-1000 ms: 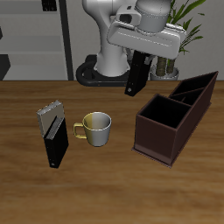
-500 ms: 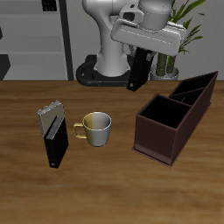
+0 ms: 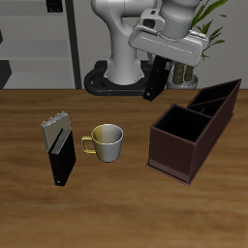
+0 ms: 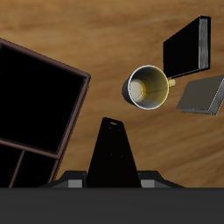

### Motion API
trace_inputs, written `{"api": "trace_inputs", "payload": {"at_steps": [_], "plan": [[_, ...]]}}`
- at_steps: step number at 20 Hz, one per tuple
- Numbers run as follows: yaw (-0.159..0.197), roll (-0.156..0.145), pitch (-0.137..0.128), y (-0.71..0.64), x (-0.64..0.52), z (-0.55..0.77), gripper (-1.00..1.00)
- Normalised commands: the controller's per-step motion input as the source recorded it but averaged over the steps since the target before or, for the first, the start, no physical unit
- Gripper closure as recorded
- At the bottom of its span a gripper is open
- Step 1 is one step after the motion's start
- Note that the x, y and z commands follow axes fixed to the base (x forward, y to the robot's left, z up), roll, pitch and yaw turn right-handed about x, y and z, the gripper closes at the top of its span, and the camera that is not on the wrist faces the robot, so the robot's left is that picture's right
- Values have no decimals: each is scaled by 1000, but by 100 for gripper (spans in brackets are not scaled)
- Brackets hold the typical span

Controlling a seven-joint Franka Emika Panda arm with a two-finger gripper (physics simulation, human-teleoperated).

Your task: Place the left black book into the left desk caddy's back compartment

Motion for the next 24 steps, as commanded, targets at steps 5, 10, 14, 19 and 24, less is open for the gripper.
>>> {"api": "trace_inputs", "payload": {"at_steps": [5, 10, 14, 19, 24], "plan": [[13, 27, 9, 274, -143, -134, 100], [5, 35, 2, 339, -170, -93, 100], [-25, 26, 0, 235, -67, -2, 100], [3, 27, 2, 262, -29, -36, 100], [-24, 39, 5, 254, 21, 3, 100]]}}
